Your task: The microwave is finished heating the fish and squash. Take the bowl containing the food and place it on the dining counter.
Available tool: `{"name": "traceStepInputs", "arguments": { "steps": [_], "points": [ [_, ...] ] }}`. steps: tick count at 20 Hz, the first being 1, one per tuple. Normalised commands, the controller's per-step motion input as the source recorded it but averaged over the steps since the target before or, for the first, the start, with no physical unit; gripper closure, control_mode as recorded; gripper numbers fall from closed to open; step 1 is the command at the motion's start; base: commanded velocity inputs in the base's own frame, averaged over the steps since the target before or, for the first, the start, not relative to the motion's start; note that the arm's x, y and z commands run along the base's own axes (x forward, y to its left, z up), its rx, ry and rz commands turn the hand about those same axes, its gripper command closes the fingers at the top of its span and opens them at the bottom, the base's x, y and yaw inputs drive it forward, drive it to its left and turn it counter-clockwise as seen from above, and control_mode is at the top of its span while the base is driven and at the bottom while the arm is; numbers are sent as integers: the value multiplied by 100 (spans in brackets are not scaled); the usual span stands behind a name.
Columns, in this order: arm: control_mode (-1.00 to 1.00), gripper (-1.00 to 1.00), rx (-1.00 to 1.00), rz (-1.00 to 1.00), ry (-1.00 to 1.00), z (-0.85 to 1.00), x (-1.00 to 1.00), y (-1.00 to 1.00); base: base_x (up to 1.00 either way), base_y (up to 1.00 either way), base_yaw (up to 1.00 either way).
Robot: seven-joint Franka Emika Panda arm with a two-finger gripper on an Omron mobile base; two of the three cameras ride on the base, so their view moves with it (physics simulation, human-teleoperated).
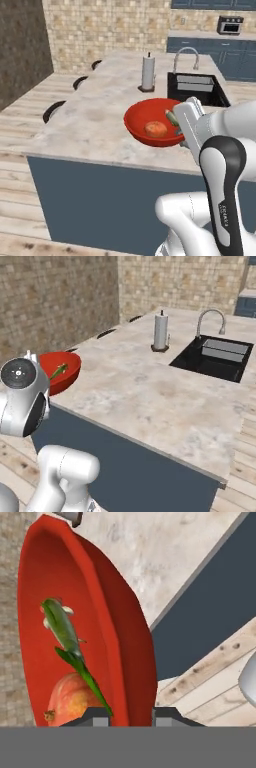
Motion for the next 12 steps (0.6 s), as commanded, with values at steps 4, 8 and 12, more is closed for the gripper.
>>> {"name": "traceStepInputs", "arguments": {
  "steps": [4,8,12],
  "points": [
    [100,100,0,0,0,0,0,0,49,100,-18],
    [100,100,0,0,0,0,0,0,41,100,-33],
    [100,100,0,0,0,0,0,0,53,100,-44]
  ]
}}
